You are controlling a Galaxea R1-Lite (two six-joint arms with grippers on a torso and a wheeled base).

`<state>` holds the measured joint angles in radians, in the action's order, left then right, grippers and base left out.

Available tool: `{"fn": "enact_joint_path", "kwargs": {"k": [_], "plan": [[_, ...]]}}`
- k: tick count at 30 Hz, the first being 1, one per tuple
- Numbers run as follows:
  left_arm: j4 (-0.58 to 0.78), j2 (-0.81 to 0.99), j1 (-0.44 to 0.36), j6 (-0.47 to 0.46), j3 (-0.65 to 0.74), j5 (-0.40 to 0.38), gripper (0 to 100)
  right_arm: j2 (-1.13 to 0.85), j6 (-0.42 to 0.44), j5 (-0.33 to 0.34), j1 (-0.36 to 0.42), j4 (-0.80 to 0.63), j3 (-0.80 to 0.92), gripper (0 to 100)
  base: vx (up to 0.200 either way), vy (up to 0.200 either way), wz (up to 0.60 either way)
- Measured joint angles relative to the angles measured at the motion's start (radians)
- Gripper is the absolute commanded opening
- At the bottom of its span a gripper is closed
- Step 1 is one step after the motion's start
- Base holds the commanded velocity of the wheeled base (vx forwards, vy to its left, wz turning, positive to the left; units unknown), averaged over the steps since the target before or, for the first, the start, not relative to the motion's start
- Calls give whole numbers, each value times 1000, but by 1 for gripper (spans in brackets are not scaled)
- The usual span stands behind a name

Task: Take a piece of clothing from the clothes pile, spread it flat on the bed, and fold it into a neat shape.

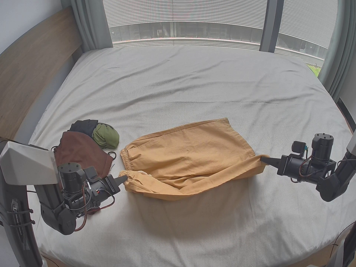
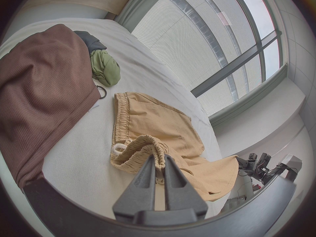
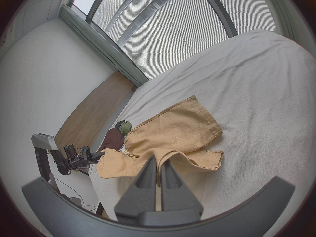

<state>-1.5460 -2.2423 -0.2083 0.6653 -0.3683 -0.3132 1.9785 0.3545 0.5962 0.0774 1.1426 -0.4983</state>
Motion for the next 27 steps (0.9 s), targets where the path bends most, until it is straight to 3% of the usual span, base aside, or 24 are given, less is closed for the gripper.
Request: {"fn": "enact_joint_path", "kwargs": {"k": [12,27], "plan": [[-1,10,1,31,-20,20,0,-93,0,0,13,-241,-130,0,0,0,0],[-1,17,3,79,-55,66,0,-140,0,0,15,-363,-254,0,0,0,0]]}}
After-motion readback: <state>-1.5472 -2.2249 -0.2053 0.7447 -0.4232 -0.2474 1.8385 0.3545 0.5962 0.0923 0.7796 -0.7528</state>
